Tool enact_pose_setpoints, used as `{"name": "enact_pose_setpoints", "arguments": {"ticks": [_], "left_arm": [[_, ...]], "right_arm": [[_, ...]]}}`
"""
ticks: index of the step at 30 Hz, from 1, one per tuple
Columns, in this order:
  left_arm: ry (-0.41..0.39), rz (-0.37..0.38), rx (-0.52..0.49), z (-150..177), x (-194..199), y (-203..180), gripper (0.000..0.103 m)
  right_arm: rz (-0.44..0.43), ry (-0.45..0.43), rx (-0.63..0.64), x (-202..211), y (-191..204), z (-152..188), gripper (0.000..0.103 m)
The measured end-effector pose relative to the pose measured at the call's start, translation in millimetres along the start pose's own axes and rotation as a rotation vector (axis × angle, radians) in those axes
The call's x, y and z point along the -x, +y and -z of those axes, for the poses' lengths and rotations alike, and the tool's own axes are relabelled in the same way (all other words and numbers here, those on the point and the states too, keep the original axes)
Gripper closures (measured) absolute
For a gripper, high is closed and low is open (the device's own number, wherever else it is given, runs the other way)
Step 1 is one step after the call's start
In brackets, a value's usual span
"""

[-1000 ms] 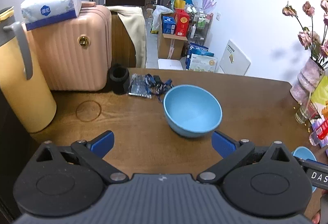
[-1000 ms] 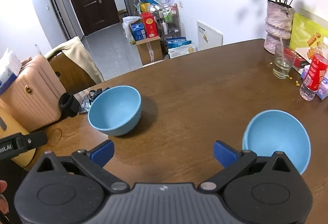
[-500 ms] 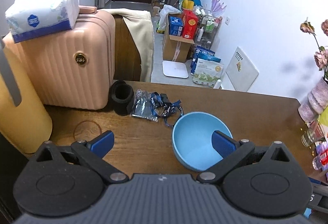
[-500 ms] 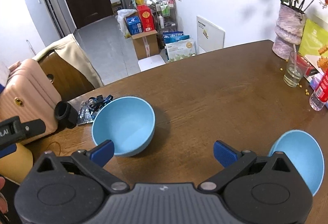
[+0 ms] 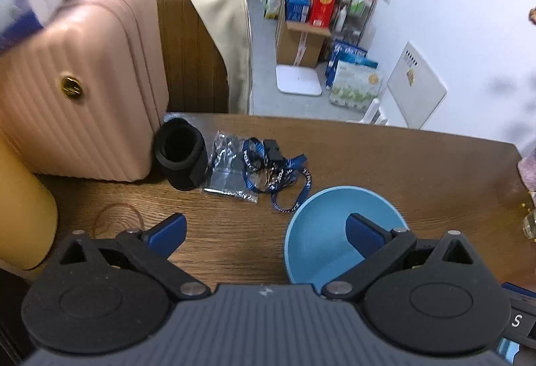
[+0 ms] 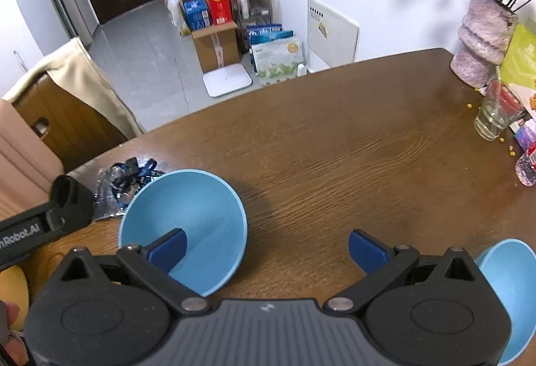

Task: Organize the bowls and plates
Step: 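Close the left tool on the bowl rim while the right tool grips the rim too, then lift and carry the gripped blue bowl toward the bowl stack with both tools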

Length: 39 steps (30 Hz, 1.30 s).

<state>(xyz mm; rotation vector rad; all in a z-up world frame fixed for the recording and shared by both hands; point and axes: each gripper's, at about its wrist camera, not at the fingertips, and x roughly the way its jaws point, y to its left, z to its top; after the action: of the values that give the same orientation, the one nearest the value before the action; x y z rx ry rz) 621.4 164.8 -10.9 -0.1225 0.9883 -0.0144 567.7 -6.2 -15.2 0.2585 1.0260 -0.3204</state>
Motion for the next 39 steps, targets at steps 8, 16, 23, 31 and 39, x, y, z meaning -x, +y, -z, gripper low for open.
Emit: {"name": "enact_pose_setpoints", "arguments": {"ticks": [8, 16, 23, 31, 39], "left_arm": [[0.059, -0.012, -0.005, 2.1, -44.0, -2.5, 0.002], [0.098, -0.012, 0.001, 5.0, -74.9, -2.4, 0.017], [0.137, 0.003, 0.012, 9.5, -99.3, -1.7, 0.036], [0.156, 0.056, 0.024, 13.0, -112.8, -4.5, 0.059], [0.160, 0.121, 0.026, 16.5, -117.4, -10.8, 0.088]], "right_arm": [[0.003, 0.051, 0.021, -40.2, 14.4, -5.0, 0.004], [0.005, 0.091, 0.015, -73.1, 17.9, -5.2, 0.019], [-0.004, 0.128, -0.002, -98.3, 16.9, -4.1, 0.048], [-0.041, 0.154, -0.021, -115.4, 17.6, -2.7, 0.079], [-0.079, 0.146, -0.034, -118.8, 15.4, -0.3, 0.093]]}}
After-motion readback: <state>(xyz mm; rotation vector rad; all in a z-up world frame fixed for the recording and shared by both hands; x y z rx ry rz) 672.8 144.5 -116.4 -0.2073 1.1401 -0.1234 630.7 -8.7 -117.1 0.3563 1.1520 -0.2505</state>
